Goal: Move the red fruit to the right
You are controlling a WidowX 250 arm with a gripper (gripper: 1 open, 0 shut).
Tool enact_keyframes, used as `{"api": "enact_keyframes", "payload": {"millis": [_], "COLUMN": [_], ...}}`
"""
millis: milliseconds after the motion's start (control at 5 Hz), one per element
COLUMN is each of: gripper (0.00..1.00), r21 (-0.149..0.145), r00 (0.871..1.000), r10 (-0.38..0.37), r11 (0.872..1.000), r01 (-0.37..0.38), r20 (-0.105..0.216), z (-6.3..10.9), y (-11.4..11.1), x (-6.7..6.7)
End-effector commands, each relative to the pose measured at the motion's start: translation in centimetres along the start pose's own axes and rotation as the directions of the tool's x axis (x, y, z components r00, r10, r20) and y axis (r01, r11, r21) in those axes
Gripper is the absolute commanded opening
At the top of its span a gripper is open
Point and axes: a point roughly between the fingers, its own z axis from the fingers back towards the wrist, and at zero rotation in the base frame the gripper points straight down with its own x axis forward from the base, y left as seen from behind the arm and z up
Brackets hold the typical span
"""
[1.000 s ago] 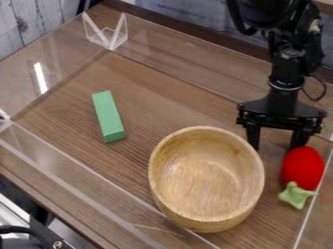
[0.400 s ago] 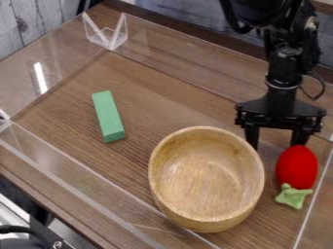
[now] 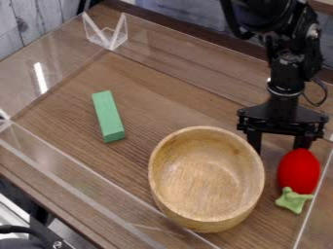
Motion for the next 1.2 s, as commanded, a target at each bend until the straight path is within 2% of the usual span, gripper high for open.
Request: {"api": "enact_keyframes", "payload": {"millis": [0,400,800,1000], "gripper": [1.0,1.0,1.0,1.0], "r21": [-0.052,-0.058,-0.065,-0.064], "r00": [0.996,0.984,0.988,0.979], "r10": [0.039,0.146,0.124,0.177], "r11": [0.998,0.988,0.991,0.983], "r01": [-0.035,-0.141,-0.118,-0.171], "r20": [0.08,0.098,0.092,0.099], "z": [2.5,2.6,1.1,0.6], "y": [-1.5,-1.9,-1.6,-1.8], "x": [1.2,1.9,2.2,2.2]}}
